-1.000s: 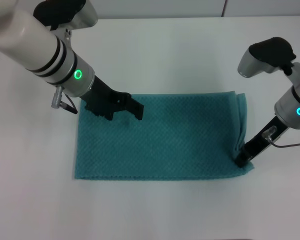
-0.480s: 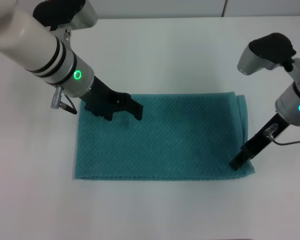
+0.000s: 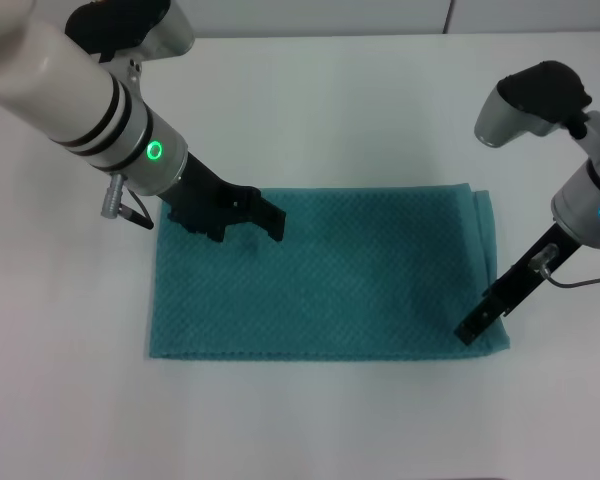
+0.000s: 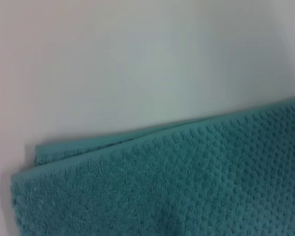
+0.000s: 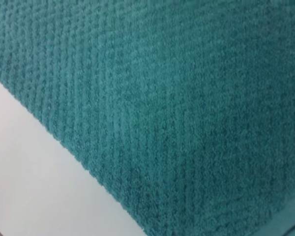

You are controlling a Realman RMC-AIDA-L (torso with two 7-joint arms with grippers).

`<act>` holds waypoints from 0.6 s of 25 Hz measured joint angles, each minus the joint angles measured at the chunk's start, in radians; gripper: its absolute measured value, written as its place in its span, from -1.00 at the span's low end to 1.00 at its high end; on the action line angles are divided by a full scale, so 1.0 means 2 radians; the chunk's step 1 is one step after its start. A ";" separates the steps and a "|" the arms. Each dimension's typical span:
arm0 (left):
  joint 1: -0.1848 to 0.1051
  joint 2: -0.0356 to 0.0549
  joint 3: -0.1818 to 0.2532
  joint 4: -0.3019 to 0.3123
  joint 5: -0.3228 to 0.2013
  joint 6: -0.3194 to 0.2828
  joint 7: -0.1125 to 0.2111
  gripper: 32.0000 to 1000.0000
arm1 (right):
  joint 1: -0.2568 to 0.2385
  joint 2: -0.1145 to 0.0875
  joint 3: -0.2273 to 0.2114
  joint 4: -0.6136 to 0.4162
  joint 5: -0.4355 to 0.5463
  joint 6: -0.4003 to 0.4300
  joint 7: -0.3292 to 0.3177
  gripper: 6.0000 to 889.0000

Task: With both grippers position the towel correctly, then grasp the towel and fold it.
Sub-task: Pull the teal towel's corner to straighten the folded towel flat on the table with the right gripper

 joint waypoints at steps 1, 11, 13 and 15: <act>0.000 0.0000 0.000 0.000 0.000 0.000 0.000 0.74 | 0.000 0.000 0.000 -0.001 0.000 0.000 0.001 0.84; 0.000 0.0007 0.000 0.000 0.000 0.000 0.000 0.74 | 0.000 -0.002 0.000 -0.001 -0.001 -0.004 0.005 0.93; 0.000 0.0008 0.000 0.000 0.000 0.000 0.000 0.74 | 0.000 -0.002 0.000 -0.001 -0.001 -0.006 0.006 0.93; 0.000 0.0008 0.000 0.000 0.000 0.000 0.000 0.74 | 0.000 -0.002 0.000 -0.001 -0.002 -0.007 0.007 0.93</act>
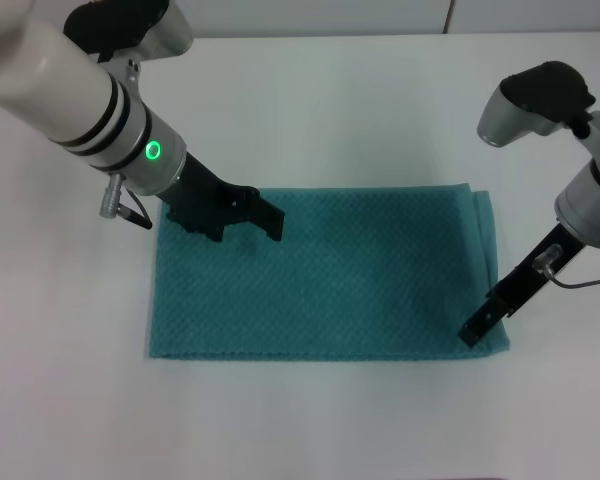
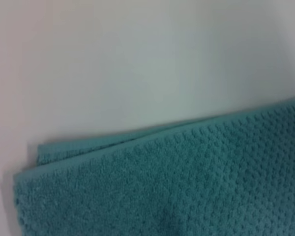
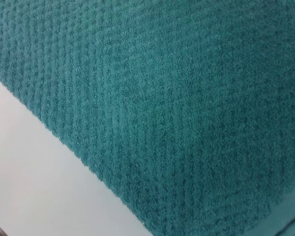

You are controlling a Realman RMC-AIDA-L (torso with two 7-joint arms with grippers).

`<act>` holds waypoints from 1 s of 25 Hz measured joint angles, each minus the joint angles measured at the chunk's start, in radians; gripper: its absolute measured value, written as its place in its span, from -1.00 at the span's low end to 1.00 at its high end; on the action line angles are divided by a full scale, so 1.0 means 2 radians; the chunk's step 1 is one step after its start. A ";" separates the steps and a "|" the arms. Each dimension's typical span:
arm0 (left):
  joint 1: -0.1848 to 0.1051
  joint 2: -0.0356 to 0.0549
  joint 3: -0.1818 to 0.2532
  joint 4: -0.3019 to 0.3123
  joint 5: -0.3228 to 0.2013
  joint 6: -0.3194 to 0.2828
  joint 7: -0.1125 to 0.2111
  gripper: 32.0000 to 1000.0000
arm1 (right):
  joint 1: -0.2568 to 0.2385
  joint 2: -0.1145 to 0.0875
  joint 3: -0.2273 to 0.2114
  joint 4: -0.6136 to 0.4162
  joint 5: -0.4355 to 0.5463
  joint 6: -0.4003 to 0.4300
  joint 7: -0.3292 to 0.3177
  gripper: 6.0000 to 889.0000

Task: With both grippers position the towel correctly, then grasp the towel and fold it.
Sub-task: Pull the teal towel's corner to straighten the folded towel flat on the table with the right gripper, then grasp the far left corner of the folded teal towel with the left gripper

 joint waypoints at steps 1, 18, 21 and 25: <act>0.000 0.0000 0.000 0.000 0.000 0.000 0.000 0.74 | 0.000 0.000 0.000 0.000 0.000 -0.001 0.000 0.93; 0.005 0.0026 0.000 0.000 0.003 0.005 0.000 0.75 | -0.001 -0.019 0.002 -0.069 -0.007 -0.054 0.031 0.92; 0.007 0.0037 -0.001 0.000 0.006 0.008 0.000 0.75 | -0.001 -0.029 0.008 -0.079 -0.007 -0.056 0.034 0.92; 0.009 0.0047 -0.023 0.000 0.056 0.024 0.000 0.75 | -0.002 -0.036 0.024 -0.083 -0.007 -0.055 0.035 0.92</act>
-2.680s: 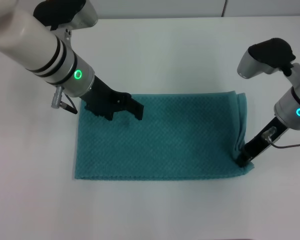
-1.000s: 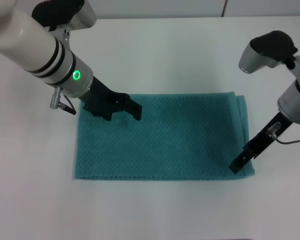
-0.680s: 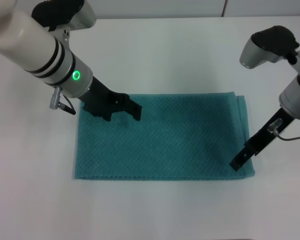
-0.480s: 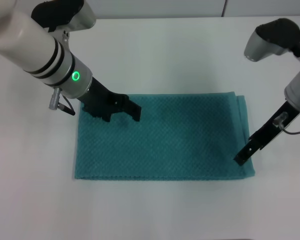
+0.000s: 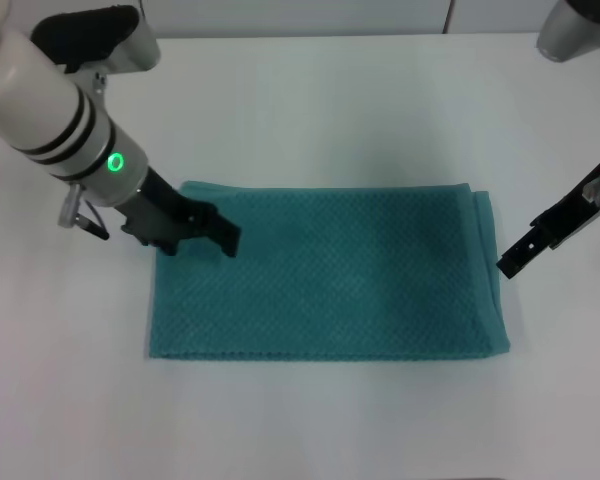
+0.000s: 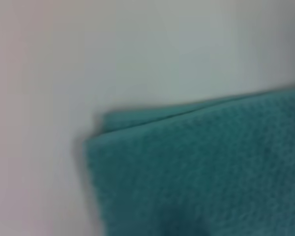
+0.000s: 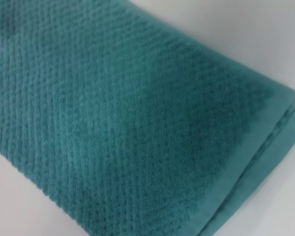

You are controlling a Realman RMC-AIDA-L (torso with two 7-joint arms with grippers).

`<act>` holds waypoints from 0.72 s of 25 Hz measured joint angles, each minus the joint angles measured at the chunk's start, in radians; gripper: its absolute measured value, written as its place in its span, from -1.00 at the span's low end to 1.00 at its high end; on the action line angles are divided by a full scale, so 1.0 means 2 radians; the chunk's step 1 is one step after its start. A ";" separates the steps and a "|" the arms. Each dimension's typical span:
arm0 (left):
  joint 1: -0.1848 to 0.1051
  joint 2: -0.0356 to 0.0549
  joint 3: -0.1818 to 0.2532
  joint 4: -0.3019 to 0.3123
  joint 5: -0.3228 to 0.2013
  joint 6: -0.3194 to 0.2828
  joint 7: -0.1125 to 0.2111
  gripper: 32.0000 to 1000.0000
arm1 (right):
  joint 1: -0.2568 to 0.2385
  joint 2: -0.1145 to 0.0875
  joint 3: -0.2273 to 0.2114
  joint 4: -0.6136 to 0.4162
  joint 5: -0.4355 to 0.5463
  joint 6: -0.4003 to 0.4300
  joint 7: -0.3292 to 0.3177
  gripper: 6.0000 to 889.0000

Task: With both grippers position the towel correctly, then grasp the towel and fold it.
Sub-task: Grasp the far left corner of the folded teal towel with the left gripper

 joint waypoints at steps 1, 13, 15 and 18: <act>0.000 0.0000 -0.005 0.000 0.010 0.002 0.000 0.75 | 0.000 -0.001 0.002 0.000 0.000 0.001 0.000 0.92; -0.010 -0.0018 -0.020 0.004 0.075 0.019 0.000 0.75 | -0.004 -0.002 0.004 -0.001 0.000 0.012 -0.001 0.92; -0.015 -0.0030 -0.020 0.001 0.086 0.020 -0.001 0.75 | -0.004 -0.002 0.004 -0.001 0.000 0.014 -0.001 0.92; -0.019 -0.0041 -0.022 0.000 0.092 0.022 -0.001 0.75 | -0.003 -0.002 0.004 -0.001 0.000 0.014 -0.002 0.92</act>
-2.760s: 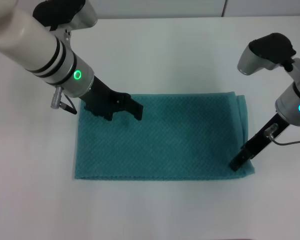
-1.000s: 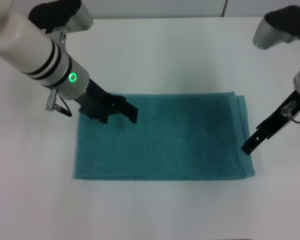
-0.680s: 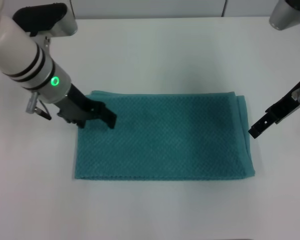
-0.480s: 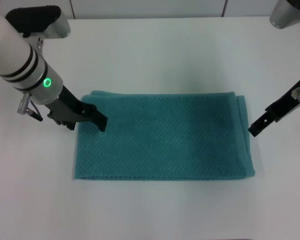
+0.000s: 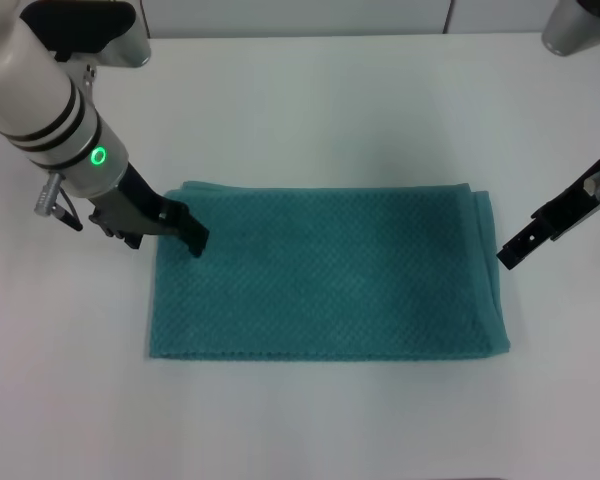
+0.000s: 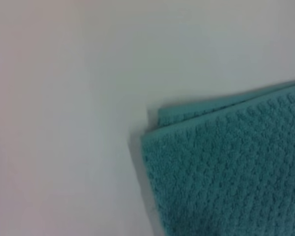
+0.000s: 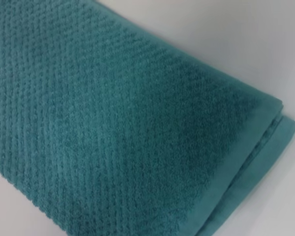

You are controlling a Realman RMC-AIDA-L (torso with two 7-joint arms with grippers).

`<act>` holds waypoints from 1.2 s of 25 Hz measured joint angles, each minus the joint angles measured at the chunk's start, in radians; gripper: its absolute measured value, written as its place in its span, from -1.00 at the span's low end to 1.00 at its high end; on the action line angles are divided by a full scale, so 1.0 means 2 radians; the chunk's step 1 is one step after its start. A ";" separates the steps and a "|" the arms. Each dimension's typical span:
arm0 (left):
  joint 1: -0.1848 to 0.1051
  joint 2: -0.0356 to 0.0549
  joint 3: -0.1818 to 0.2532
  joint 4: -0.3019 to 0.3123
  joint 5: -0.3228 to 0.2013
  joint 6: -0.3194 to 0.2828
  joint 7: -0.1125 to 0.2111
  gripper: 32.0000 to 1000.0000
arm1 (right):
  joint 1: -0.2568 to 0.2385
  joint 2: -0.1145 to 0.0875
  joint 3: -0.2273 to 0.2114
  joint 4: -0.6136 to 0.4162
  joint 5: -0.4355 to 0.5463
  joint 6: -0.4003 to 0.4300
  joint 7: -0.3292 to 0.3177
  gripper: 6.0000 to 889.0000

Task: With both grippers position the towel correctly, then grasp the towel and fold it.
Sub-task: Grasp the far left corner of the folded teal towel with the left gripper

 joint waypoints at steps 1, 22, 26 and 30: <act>-0.002 -0.0001 0.000 0.000 0.000 0.000 0.000 0.76 | 0.001 0.000 0.000 0.000 0.000 0.000 0.000 0.92; -0.021 -0.0006 -0.065 -0.047 0.040 -0.017 -0.002 0.75 | 0.015 0.003 -0.005 -0.004 0.001 0.011 -0.005 0.92; -0.023 -0.0008 -0.065 -0.057 0.048 -0.026 -0.002 0.75 | 0.016 0.003 -0.005 -0.005 0.002 0.014 -0.006 0.92; -0.026 -0.0012 -0.063 -0.070 0.050 -0.036 -0.002 0.75 | 0.016 0.003 -0.005 -0.005 0.003 0.016 -0.007 0.92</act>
